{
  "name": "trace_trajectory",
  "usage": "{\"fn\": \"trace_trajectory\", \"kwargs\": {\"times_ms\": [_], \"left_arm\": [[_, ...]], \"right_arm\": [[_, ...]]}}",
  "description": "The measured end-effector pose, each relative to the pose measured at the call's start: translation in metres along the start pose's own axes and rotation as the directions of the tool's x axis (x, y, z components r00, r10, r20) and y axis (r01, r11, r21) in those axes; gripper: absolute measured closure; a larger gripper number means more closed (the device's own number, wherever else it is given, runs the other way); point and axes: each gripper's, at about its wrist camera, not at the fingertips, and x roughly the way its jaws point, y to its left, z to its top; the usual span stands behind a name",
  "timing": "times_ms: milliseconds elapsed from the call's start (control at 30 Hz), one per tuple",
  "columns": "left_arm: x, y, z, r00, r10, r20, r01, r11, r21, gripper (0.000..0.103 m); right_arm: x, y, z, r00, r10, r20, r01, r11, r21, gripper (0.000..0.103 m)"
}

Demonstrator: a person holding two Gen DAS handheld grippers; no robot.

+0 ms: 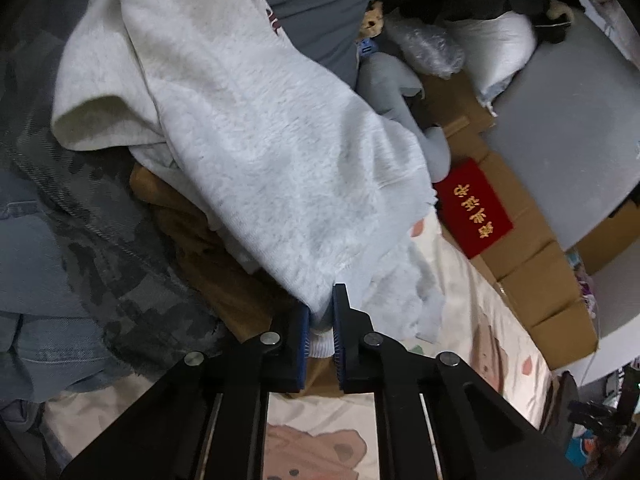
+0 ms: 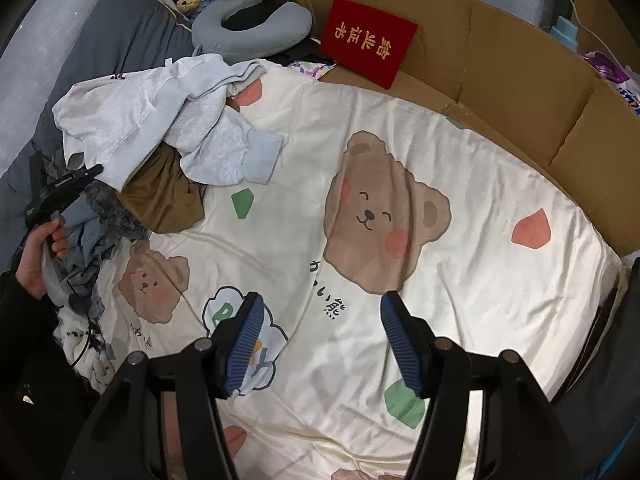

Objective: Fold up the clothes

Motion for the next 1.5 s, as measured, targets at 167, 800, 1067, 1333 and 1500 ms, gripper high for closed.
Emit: {"fn": "trace_trajectory", "kwargs": {"times_ms": [167, 800, 1067, 1333, 1500], "left_arm": [[-0.022, 0.008, -0.005, 1.0, -0.008, -0.012, 0.008, 1.0, -0.001, 0.095], [-0.11, 0.068, -0.05, 0.984, 0.157, -0.089, -0.154, 0.987, 0.039, 0.095], [-0.142, 0.095, -0.069, 0.971, 0.205, -0.125, -0.197, 0.978, 0.075, 0.095], [-0.156, 0.113, -0.085, 0.959, 0.24, -0.15, -0.231, 0.97, 0.079, 0.095], [-0.162, 0.12, -0.092, 0.951, 0.267, -0.158, -0.255, 0.963, 0.091, 0.095]], "right_arm": [[0.003, 0.003, 0.002, 1.0, 0.007, -0.008, -0.007, 1.0, -0.007, 0.043], [0.017, 0.025, 0.016, 0.998, 0.046, -0.037, -0.047, 0.997, -0.053, 0.043], [0.043, 0.049, 0.03, 0.994, 0.084, -0.065, -0.091, 0.99, -0.106, 0.043], [0.094, 0.083, 0.05, 0.982, 0.154, -0.109, -0.169, 0.974, -0.15, 0.043], [0.134, 0.106, 0.071, 0.972, 0.21, -0.108, -0.224, 0.965, -0.136, 0.041]]}}
